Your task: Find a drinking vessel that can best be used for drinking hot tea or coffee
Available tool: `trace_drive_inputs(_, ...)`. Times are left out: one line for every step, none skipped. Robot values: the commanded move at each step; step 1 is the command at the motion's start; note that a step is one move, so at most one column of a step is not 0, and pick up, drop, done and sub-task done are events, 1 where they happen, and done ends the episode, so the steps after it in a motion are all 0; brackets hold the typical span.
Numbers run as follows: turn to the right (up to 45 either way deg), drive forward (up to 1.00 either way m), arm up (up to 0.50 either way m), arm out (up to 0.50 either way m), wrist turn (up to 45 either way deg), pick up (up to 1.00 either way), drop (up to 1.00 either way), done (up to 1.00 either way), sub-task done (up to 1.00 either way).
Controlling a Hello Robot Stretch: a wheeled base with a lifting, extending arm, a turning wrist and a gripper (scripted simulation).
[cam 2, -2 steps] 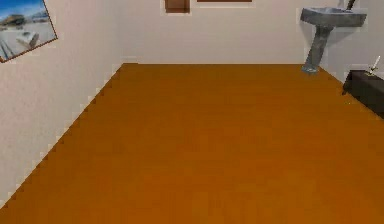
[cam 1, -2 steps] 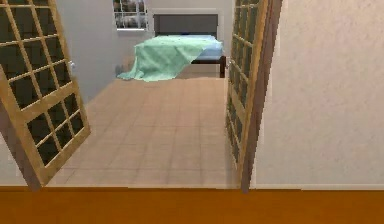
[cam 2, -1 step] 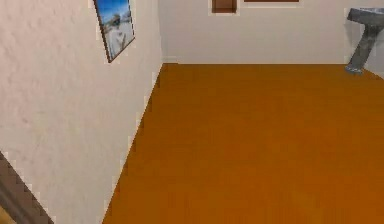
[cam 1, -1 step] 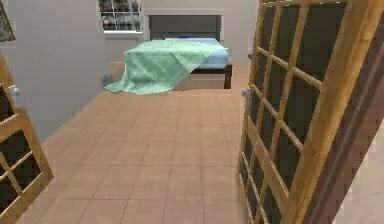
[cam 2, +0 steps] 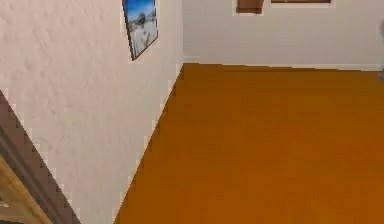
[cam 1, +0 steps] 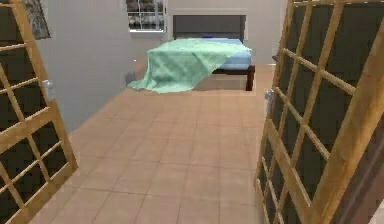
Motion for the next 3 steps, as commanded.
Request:
trace_drive_inputs(0.0, 1.00, 0.00, 0.00, 0.0, 0.00, 0.00, 0.00, 0.00)
trace_drive_inputs(0.0, 0.20, 0.00, 0.00, 0.0, 0.00, 0.00, 0.00, 0.00)
trace_drive_inputs(3.0, 0.00, 0.00, 0.00, 0.0, 0.00, 0.00, 0.00, 0.00)
